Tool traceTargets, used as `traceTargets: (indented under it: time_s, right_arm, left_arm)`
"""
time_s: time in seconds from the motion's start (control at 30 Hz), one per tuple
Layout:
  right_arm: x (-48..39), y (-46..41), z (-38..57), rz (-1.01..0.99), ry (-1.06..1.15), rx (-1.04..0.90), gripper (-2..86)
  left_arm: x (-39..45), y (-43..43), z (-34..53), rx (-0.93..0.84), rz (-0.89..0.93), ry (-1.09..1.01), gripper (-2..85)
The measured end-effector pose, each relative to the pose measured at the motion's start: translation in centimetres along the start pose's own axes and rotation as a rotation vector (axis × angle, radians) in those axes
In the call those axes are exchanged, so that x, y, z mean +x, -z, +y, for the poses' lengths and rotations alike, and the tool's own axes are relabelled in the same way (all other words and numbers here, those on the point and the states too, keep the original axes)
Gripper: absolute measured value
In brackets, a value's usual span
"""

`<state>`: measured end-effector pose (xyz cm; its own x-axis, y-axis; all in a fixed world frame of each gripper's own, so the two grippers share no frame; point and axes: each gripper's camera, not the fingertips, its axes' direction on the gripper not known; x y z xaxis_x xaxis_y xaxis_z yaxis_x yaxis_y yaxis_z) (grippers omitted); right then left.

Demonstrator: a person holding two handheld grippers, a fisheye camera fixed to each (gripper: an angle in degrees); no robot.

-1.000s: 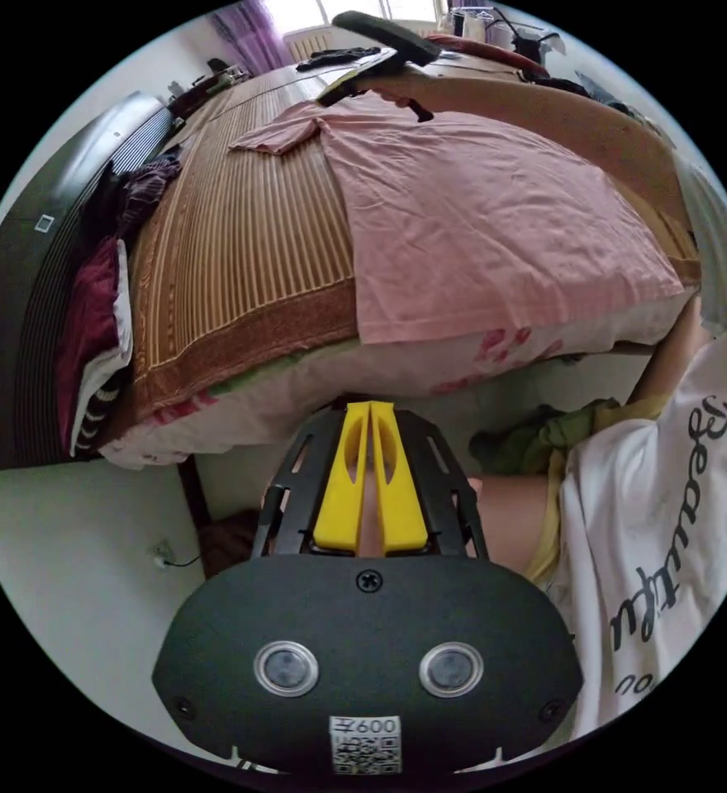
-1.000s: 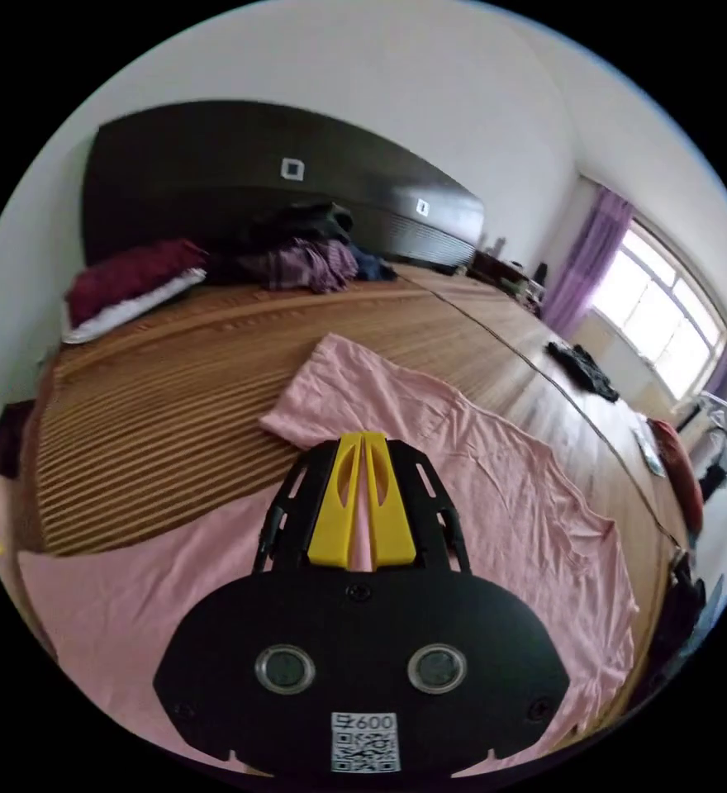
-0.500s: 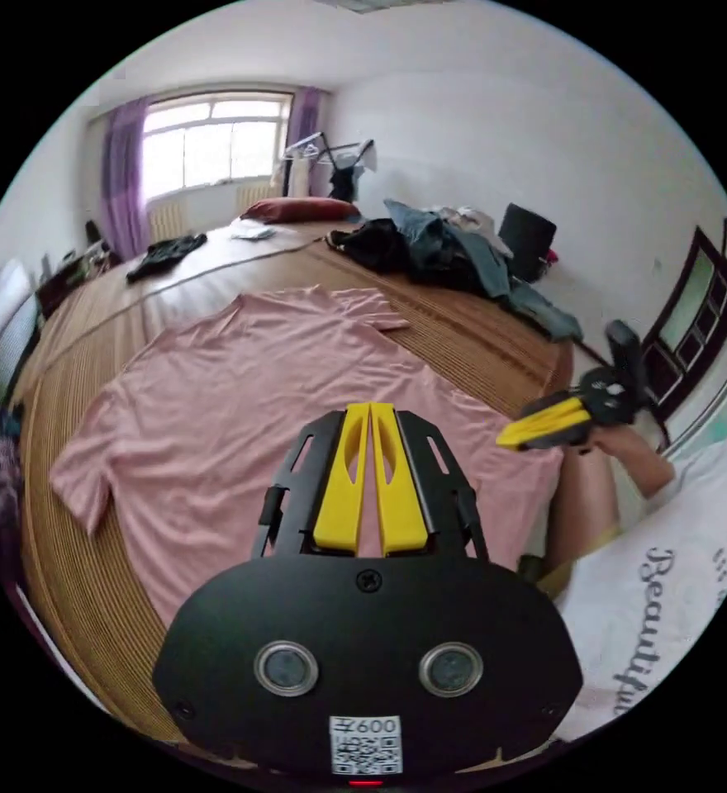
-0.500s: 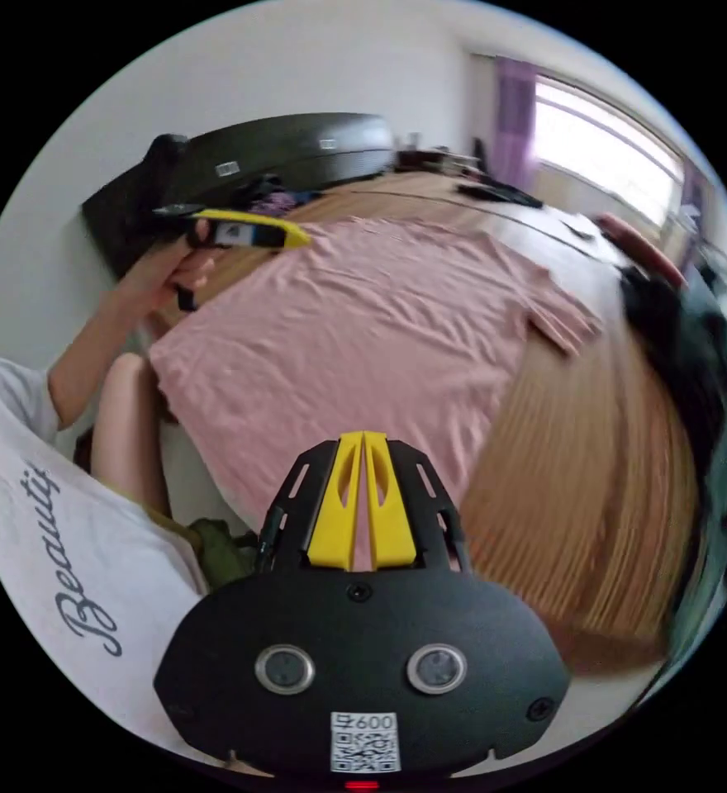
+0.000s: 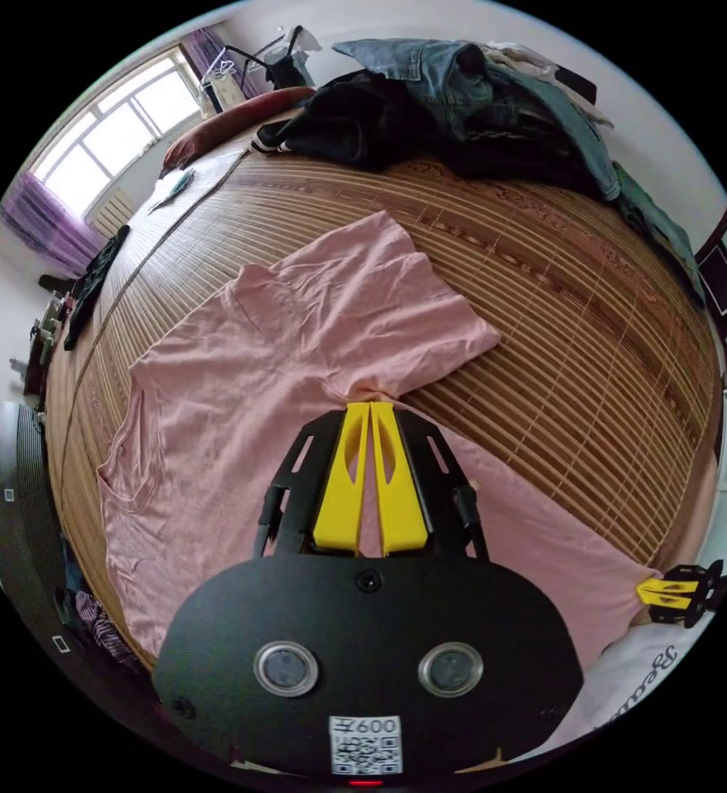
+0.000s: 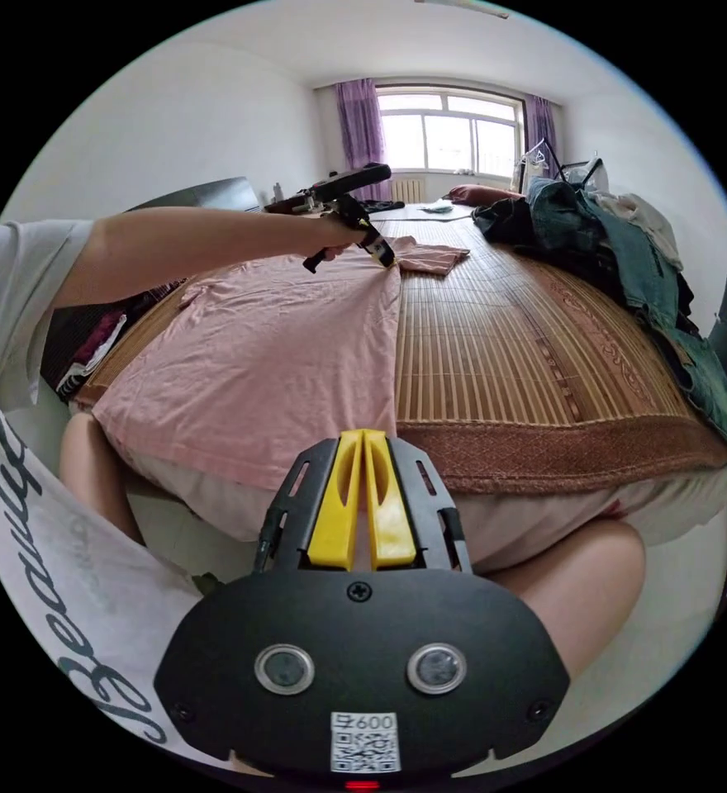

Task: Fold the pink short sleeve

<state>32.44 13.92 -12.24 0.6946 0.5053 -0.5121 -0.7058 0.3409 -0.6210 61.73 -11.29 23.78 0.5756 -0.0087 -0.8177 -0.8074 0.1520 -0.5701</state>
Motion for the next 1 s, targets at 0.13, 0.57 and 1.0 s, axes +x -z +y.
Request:
traceTargets:
  time_s: [0.13, 0.57, 1.0]
  right_arm:
    - [1.0, -0.7, 0.8, -0.014, -0.003, 0.024, -0.9]
    - [-2.6, -2.3, 5.0, 0.123, 0.207, 0.166, -0.9]
    - [-20.7, -11.6, -7.2, -0.165, 0.557, 0.409, -0.8]
  left_arm:
    - [-0.6, -0.1, -0.7, -0.009, 0.025, 0.021, 0.5]
    - [-11.6, 20.0, 12.3, 0.475, -0.113, 0.421, 3.4]
    - [-13.5, 32.0, 55.7, 0.797, -0.654, 0.878, 0.4]
